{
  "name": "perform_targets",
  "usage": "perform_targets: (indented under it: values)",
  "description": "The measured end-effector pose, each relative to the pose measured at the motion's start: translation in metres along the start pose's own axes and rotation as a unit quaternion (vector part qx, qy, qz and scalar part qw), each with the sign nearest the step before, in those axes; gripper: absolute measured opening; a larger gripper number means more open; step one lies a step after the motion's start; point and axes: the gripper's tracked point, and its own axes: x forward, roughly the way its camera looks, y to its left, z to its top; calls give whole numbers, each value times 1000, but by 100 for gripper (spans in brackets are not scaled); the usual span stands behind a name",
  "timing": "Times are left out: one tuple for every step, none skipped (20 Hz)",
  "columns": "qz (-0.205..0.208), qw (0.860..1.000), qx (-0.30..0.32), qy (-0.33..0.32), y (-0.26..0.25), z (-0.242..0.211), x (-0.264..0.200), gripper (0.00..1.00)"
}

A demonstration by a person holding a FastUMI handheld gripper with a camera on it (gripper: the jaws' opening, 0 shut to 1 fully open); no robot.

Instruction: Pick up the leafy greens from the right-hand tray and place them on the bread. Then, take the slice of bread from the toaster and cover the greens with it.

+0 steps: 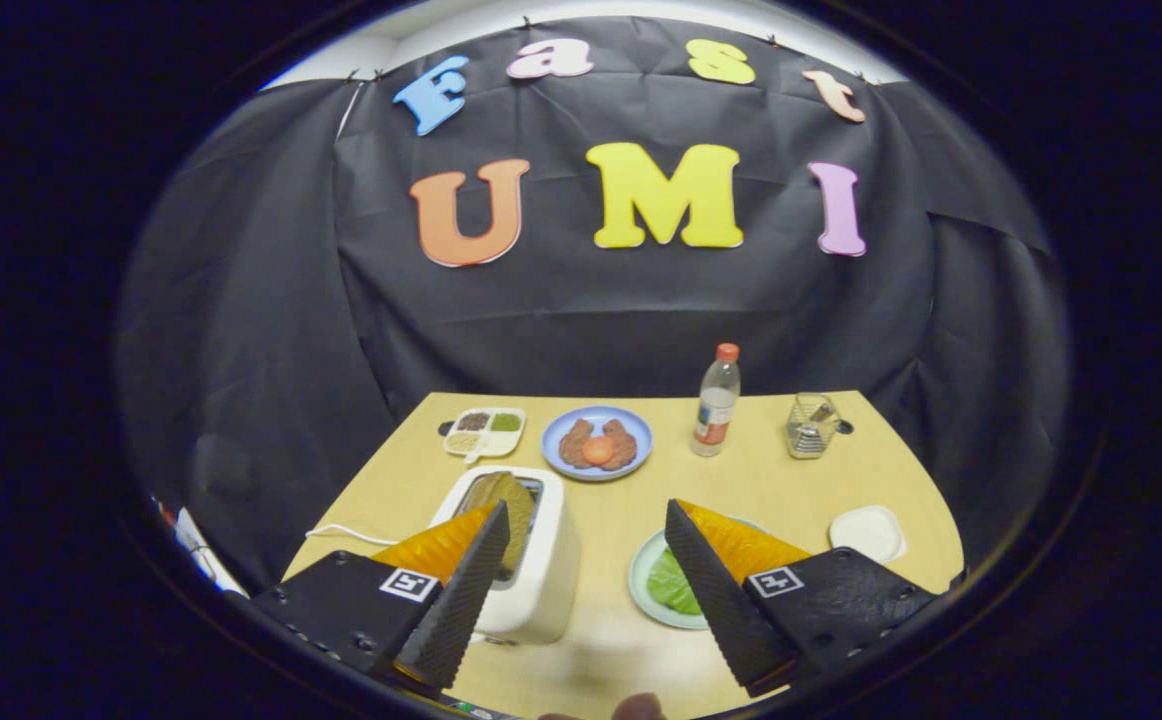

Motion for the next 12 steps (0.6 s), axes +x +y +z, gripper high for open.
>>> perform_targets:
  values:
    - [7,1000,-8,4,14,-4,6,96]
    - [9,1000,-17,5,26,-6,13,96]
    - [11,1000,-24,6,36,-10,23,96]
    - [11,999,-32,7,44,-13,34,96]
    - [10,999,-40,13,50,-19,45,96]
    - [9,999,-44,22,55,-25,57,96]
    - [5,999,-44,32,58,-30,66,96]
    - [0,998,-41,39,59,-34,74,95]
    - [-4,998,-40,44,61,-37,81,94]
    - [-9,998,-43,46,62,-37,87,92]
    - [-13,998,-47,47,63,-38,95,92]
    - [-20,997,-51,49,63,-39,102,91]
